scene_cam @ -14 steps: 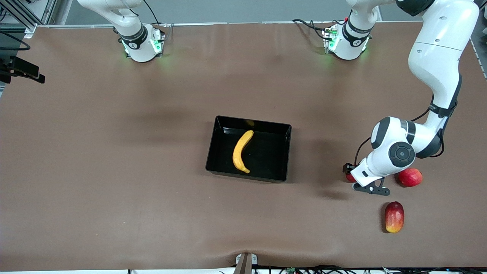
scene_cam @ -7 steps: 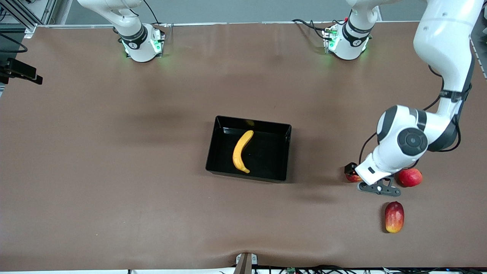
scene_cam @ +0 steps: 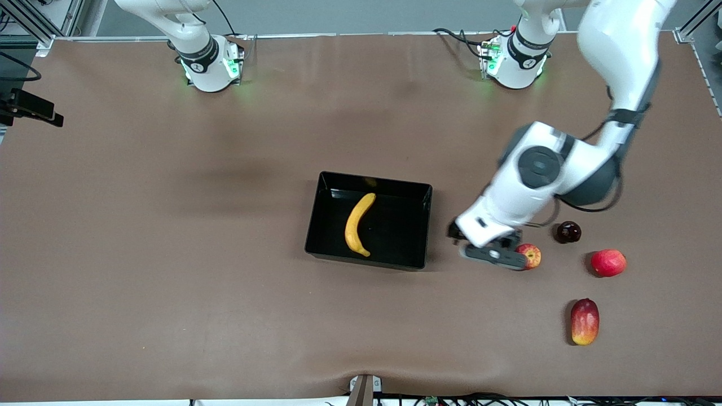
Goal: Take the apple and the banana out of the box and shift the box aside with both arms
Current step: 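Move the left gripper back into the tray and grasp the banana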
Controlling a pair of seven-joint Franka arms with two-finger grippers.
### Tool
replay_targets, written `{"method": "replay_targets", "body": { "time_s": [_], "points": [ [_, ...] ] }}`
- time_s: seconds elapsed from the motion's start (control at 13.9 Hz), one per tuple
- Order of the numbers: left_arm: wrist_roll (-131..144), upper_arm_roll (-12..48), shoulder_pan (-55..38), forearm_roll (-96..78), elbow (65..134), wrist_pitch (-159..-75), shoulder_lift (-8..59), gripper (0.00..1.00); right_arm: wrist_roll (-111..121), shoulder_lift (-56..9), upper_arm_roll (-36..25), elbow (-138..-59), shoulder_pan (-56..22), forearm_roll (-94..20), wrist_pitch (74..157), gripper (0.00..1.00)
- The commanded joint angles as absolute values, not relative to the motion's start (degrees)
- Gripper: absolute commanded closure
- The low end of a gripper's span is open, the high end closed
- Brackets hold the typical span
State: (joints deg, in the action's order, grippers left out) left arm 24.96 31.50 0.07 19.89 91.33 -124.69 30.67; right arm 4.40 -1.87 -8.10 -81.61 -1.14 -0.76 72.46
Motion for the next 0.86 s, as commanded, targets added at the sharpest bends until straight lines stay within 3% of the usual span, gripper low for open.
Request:
{"method": "replay_targets", "body": {
  "time_s": [0.0, 0.29, 0.58, 0.79],
  "points": [
    [30.31, 31.29, -6.39, 20.56, 86.06, -123.84, 35.31, 0.00, 4.75, -2.55, -8.00, -80.16, -1.05, -0.18, 71.81, 0.00],
    [33.74, 29.89, -14.48, 20.92, 80.26, -125.59, 42.35, 0.00, 4.83, -2.81, -8.00, -80.16, -0.70, -0.35, 71.81, 0.00],
    [38.93, 22.25, -24.68, 20.74, 80.07, -132.52, 45.87, 0.00, 4.83, -3.08, -8.00, -80.24, -0.62, -1.06, 71.81, 0.00],
    [39.02, 21.09, -26.80, 20.83, 80.07, -138.06, 49.12, 0.00, 4.92, -6.24, -8.09, -80.33, -0.27, -0.96, 71.54, 0.00]
  ]
}}
